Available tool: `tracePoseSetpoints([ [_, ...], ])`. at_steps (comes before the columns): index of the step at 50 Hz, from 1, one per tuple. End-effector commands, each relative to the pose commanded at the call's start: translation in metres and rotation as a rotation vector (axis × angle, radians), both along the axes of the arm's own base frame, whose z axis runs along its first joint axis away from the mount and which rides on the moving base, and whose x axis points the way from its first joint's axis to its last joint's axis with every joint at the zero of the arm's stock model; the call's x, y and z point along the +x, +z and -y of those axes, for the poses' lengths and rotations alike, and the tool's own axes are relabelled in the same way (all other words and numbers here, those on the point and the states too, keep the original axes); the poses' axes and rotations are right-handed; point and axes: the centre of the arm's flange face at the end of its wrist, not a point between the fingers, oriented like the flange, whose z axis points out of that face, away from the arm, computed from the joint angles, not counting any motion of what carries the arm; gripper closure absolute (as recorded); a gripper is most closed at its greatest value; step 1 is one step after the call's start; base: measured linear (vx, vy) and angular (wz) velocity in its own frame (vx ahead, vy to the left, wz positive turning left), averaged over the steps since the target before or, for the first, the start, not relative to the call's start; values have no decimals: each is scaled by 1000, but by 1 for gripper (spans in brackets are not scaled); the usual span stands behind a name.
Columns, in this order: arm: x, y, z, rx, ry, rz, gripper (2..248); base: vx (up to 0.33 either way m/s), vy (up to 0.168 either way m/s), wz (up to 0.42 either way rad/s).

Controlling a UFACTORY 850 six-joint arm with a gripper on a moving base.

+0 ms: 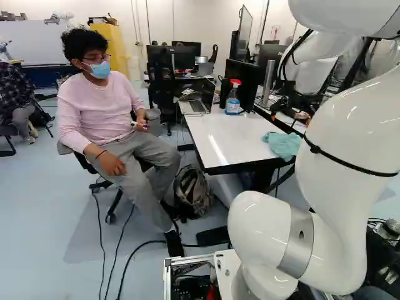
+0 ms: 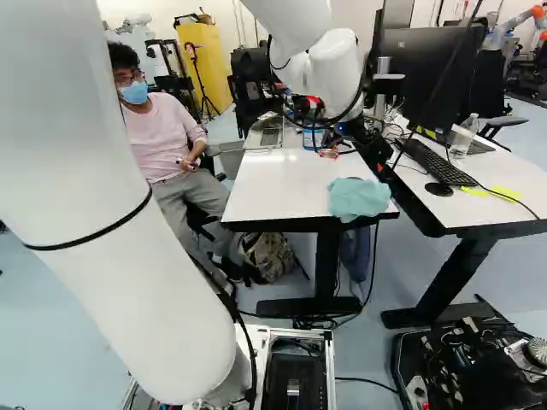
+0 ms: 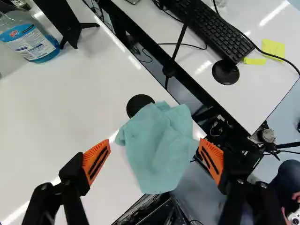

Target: Clean the table with the green towel

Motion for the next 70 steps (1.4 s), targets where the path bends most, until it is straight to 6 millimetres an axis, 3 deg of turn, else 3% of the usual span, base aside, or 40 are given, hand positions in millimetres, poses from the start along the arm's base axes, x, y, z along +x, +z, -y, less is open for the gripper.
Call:
tracePoseSetpoints([
  [34,4,-27,-45,-44,82,77,3,0,0,0],
  [70,-8,-76,-131,-113,239,235,3,0,0,0],
])
